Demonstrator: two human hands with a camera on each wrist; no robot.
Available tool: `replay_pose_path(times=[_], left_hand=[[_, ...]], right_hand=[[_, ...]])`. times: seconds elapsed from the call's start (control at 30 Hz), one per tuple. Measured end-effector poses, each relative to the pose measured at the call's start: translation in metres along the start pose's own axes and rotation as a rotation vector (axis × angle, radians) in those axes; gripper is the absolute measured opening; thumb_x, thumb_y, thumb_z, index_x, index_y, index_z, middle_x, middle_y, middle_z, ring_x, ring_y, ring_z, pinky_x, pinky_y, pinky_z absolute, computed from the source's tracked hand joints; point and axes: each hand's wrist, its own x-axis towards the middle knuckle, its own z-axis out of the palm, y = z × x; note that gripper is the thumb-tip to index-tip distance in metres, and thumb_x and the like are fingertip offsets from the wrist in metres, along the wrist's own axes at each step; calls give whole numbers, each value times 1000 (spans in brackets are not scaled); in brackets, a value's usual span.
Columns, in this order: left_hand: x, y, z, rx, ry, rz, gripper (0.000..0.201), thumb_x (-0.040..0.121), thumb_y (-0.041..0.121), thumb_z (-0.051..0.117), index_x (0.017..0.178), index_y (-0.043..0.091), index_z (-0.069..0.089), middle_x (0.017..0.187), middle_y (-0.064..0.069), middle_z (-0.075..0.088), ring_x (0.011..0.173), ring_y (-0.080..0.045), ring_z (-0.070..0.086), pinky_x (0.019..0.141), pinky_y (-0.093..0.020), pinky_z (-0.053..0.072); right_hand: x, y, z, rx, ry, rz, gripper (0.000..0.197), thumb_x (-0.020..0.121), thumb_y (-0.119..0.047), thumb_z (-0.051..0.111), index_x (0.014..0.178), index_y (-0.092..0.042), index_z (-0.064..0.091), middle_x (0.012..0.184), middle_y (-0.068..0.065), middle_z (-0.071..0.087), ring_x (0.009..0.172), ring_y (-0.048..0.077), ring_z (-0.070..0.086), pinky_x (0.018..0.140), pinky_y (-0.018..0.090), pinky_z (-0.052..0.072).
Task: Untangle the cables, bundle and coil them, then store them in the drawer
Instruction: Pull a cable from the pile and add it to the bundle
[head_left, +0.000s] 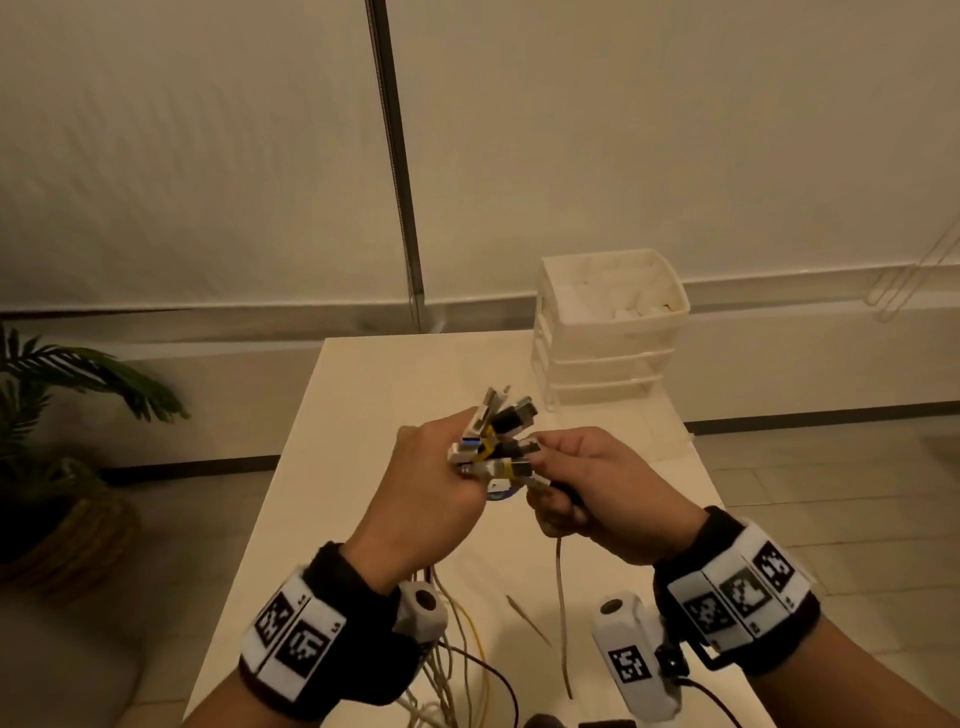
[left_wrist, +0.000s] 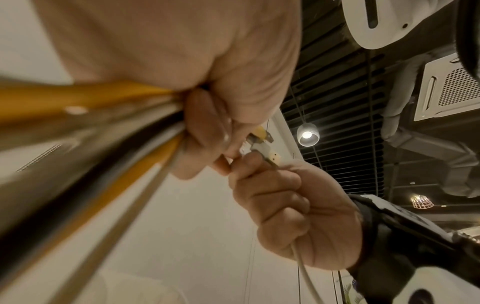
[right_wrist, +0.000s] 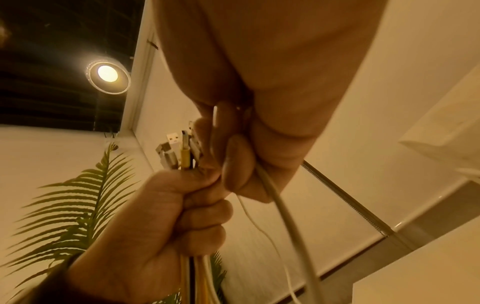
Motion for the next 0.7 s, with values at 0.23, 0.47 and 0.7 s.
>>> replay_pose_path(times=[0.23,0.47,0.7], left_hand=[[17,-31,-33,-214,285,-201,41,85,2,57,54,27,55,45,10,52,46,-8,40,52,-33,34],[24,-45,-51,-357,580,-335,29,88,1,55,67,22,55,59,3,45,46,-13,41,46,-29,35],[20,-62,-95,-491,783,-424,22,91,10,54,75,25,59,61,9,49,46,-5,43,43,-24,36]], right_hand=[[-7,19,-13,23,10,-23,30,101,-19,42,83,-7,62,52,1,39,45,13,22,50,27,22],[-11,26,-17,-103,11,13,29,102,-19,42,81,-7,59,53,2,36,44,10,23,50,28,15],[-29,44,-32,-221,6,30,30,99,-26,46,78,-11,61,50,-4,37,46,10,29,47,22,26]])
